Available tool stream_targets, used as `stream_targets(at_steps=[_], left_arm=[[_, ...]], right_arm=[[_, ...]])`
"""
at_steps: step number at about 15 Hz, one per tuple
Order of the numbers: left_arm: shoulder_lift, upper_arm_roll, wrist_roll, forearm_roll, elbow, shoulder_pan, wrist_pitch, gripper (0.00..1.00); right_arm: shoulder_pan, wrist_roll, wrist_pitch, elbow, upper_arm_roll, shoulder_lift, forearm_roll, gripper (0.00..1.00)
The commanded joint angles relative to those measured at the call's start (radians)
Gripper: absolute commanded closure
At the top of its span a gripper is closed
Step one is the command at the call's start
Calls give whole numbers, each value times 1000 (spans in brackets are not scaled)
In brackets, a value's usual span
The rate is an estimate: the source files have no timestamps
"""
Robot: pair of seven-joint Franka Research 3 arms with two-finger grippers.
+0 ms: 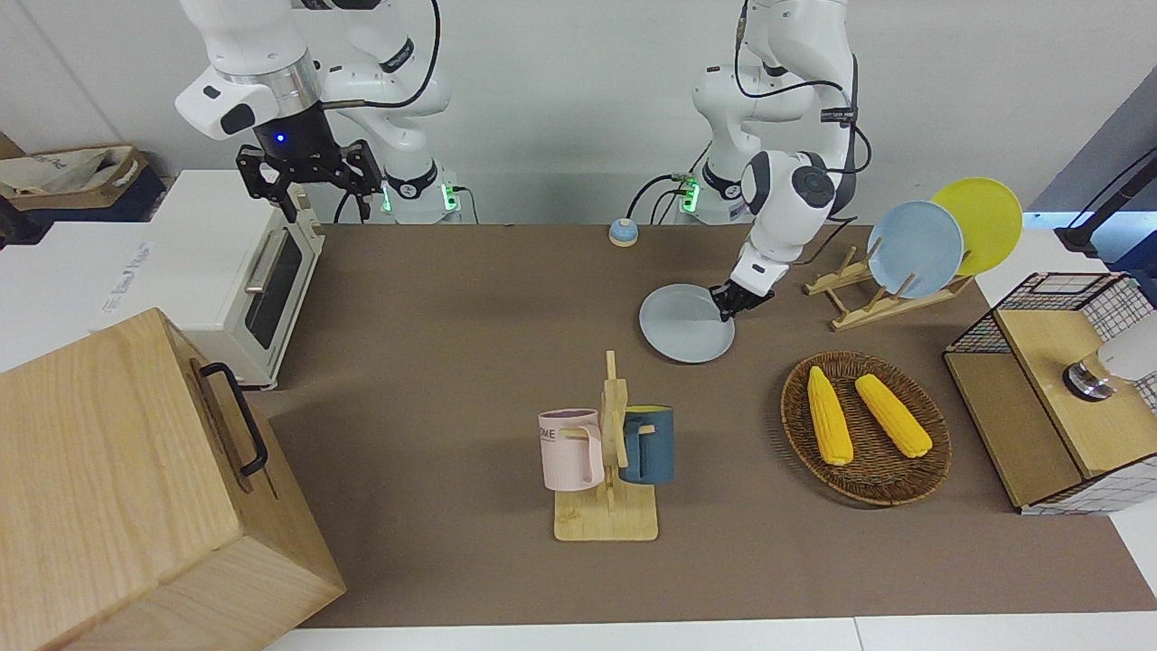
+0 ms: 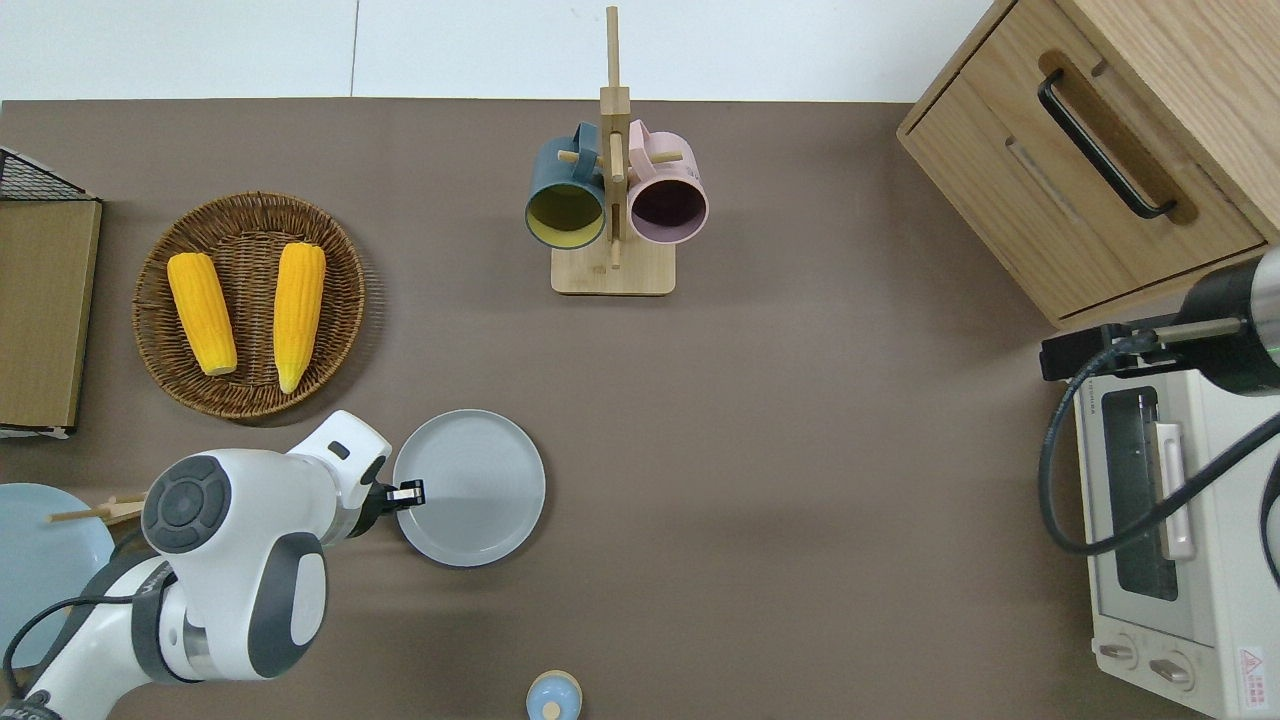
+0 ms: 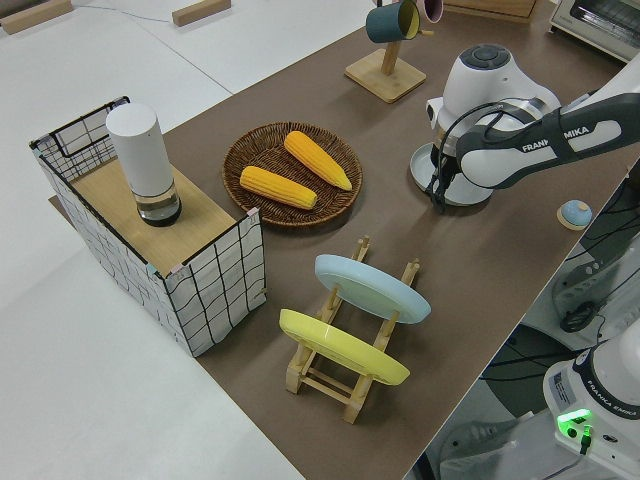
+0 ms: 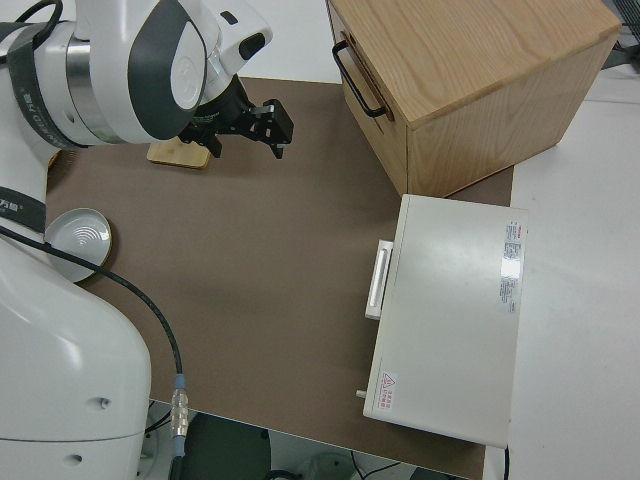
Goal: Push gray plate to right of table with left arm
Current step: 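Push the gray plate with the left gripper across the table toward the toaster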
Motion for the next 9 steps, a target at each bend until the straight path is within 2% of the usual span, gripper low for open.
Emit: stream_targets(at_steps=[1,3,6,8,9], left_arm=[[62,4,-114,-45,32,-113,36,1000],[102,4,-226,-66,65,-208,65,1000],[142,-5,-321,-94,107,-292,99,1000],[167,-34,-375,-102,136,-322,113,1000],[179,-69,-406,-102,141,-322,137,1000]], right_arm=[[-3,-1,-14,5,-1,-4,22,17],[-3,-1,-12,5,-1,-4,22,17],[-3,-1,-12,5,-1,-4,22,17],[-3,-1,-12,5,-1,-4,22,17],[-3,-1,-14,5,-1,-4,22,17]])
